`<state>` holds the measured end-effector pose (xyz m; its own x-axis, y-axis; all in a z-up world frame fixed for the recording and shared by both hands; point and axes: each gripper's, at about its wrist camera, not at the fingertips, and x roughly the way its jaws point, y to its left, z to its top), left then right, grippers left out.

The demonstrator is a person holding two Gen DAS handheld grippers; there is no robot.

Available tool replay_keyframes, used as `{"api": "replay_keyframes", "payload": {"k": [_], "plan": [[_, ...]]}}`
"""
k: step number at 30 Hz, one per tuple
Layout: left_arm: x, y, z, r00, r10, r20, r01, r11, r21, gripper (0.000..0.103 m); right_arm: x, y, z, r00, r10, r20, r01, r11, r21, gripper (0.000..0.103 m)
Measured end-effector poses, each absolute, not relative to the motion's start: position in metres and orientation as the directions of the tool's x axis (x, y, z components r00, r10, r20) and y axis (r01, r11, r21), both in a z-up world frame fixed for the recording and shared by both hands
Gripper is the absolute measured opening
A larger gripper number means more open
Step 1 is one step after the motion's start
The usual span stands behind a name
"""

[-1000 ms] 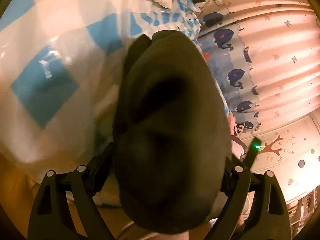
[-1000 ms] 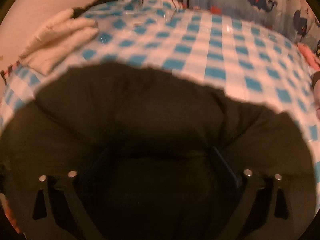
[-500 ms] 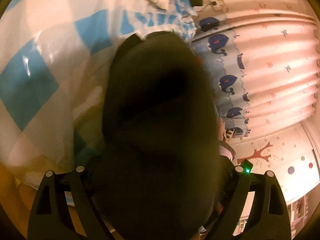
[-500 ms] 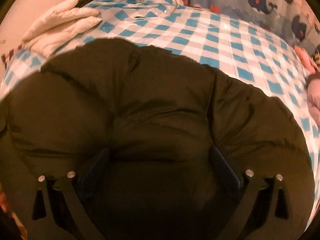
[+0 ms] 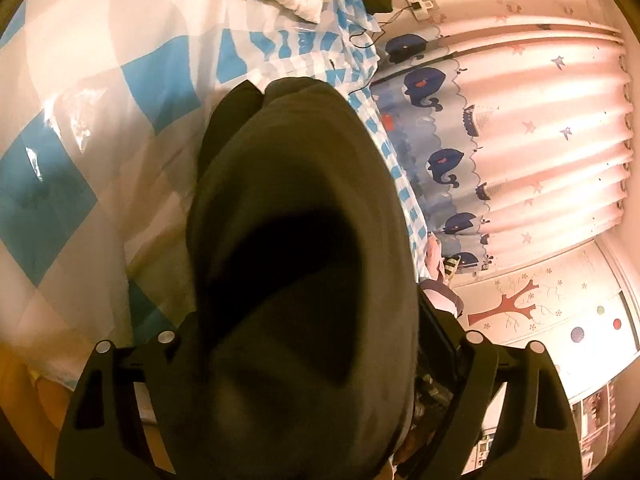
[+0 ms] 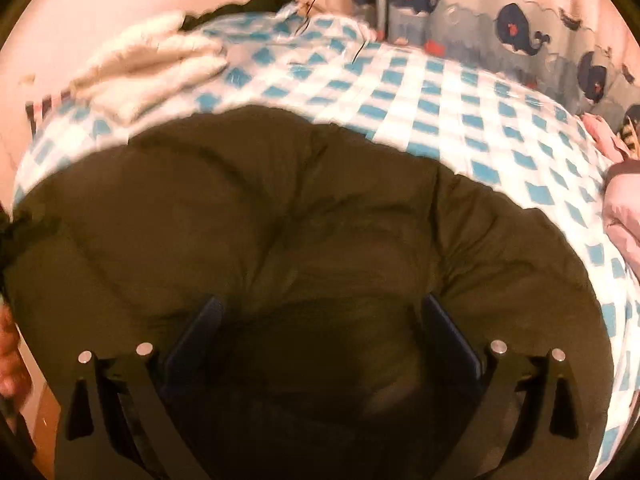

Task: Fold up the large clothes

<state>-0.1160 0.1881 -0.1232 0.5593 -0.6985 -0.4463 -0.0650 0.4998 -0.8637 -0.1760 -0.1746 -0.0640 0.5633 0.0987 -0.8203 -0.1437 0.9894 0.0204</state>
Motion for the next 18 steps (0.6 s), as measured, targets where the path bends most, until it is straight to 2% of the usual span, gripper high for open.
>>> {"api": "replay_keyframes", "payload": {"k": [3,7,10,13,15,18], "plan": [[-0.118,0.186,-0.121,0.563,-0.698,-0.442,-0.056,0.502,-0.863,0.078,-0.172,-0.175,-0.074,0.538,0.095,-0.838,-0.140,0.990,0.023,0.096],[-0.115,0.187,-0.124,0.561,-0.694,-0.452,-0.064,0.508,-0.859,0.077,-0.184,-0.177,-0.052,0.611,0.101,-0.785,-0.117,0.992,0.037,0.096],[-0.114,0.189,-0.130,0.561,-0.686,-0.463,-0.096,0.502,-0.860,0.078,-0.174,-0.172,-0.073,0.543,0.090,-0.835,-0.134,0.991,0.020,0.097],[-0.120,0.187,-0.124,0.566,-0.692,-0.448,-0.067,0.503,-0.862,0.077,-0.171,-0.171,-0.077,0.533,0.083,-0.842,-0.130,0.991,0.015,0.096],[-0.121,0.187,-0.120,0.566,-0.695,-0.443,-0.052,0.506,-0.861,0.077,-0.178,-0.173,-0.066,0.572,0.095,-0.815,-0.116,0.993,0.034,0.096],[-0.116,0.186,-0.121,0.561,-0.698,-0.445,-0.053,0.506,-0.861,0.066,-0.181,-0.172,-0.064,0.592,0.086,-0.801,-0.111,0.994,0.025,0.097]]}}
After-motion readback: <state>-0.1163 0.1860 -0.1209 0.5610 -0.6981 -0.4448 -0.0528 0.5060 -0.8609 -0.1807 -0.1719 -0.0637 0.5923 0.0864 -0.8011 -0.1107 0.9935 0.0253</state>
